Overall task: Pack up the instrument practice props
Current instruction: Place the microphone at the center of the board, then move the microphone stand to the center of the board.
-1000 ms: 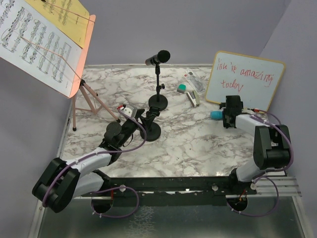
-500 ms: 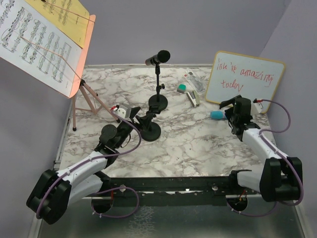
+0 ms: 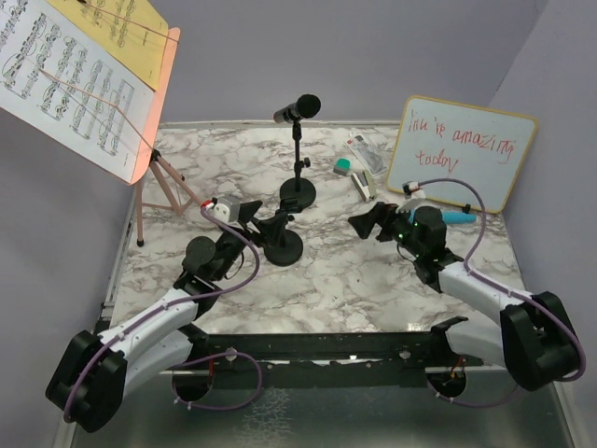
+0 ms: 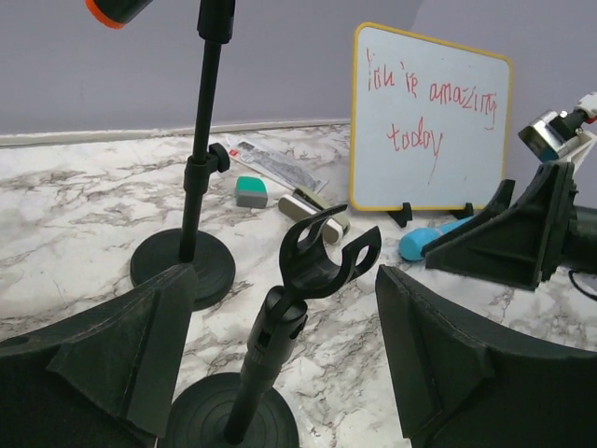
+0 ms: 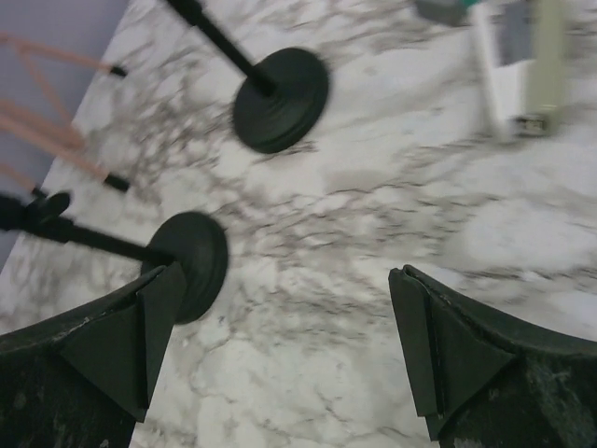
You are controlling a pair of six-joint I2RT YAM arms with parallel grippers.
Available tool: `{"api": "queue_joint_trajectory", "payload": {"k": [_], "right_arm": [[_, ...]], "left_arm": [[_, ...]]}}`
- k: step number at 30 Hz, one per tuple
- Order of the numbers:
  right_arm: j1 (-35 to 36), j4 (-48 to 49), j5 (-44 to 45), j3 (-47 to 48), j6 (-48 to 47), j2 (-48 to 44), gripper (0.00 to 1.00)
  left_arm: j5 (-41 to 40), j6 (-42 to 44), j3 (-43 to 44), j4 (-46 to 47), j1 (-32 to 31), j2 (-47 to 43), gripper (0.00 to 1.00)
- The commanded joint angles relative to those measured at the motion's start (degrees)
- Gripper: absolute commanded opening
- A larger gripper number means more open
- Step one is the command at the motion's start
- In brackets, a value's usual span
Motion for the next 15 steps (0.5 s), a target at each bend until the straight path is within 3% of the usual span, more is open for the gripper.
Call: {"api": "queue_joint_trajectory", "payload": {"k": [1, 6, 15], "right_arm": [[7.7, 17.1, -7.8, -1.1, -9.1, 4.7, 0.99], [15.1, 26.4, -8.9, 2.0, -13.2, 12.8, 0.97], [25.1, 41.1, -4.5, 8.6, -16.7, 28.9, 0.92]], "left_arm": [[1.3, -0.8, 0.6, -3.0, -0.2, -2.8, 0.84], [-1.6, -1.6, 0.1, -7.5, -0.2, -6.7, 0.84], [-17.7, -8.0, -5.3, -16.5, -0.2, -19.3, 0.86]]}}
